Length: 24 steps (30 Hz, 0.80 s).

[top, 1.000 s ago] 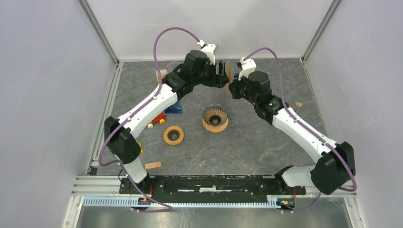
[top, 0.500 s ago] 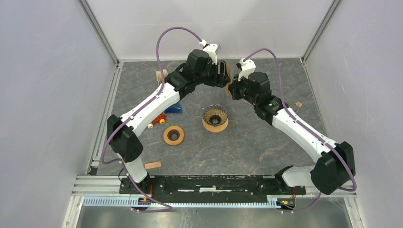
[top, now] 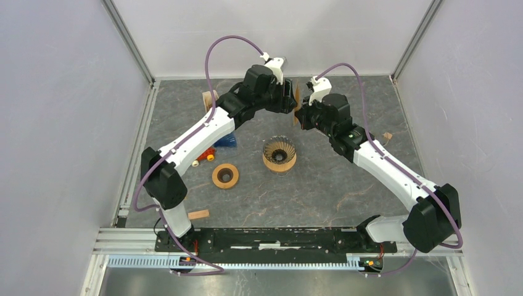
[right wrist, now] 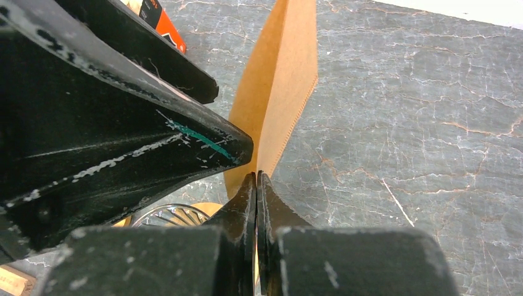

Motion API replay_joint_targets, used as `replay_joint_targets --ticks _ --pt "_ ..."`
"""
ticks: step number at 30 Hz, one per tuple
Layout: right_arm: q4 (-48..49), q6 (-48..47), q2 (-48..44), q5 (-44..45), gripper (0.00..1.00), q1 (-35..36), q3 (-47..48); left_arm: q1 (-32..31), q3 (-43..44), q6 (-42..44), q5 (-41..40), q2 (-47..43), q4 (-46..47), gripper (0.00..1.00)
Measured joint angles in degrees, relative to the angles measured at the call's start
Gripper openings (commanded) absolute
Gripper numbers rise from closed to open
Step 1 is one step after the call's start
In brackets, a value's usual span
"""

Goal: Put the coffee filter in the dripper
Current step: Pick up the coffee filter from the coffee filter holder.

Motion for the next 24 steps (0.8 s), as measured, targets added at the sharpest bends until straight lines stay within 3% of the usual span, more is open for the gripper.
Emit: replay_joint_targets --ticks 6,24 --pt "0.0 0.0 0.0 0.0 0.0 0.0 0.0 0.0 0.7 0.0 0.0 0.9 0.0 0.49" --pt "-0.3 0.0 0.0 0.3 0.0 0.0 0.0 -2.1 1.7 2.1 -4.5 3.0 -0.2 0.45"
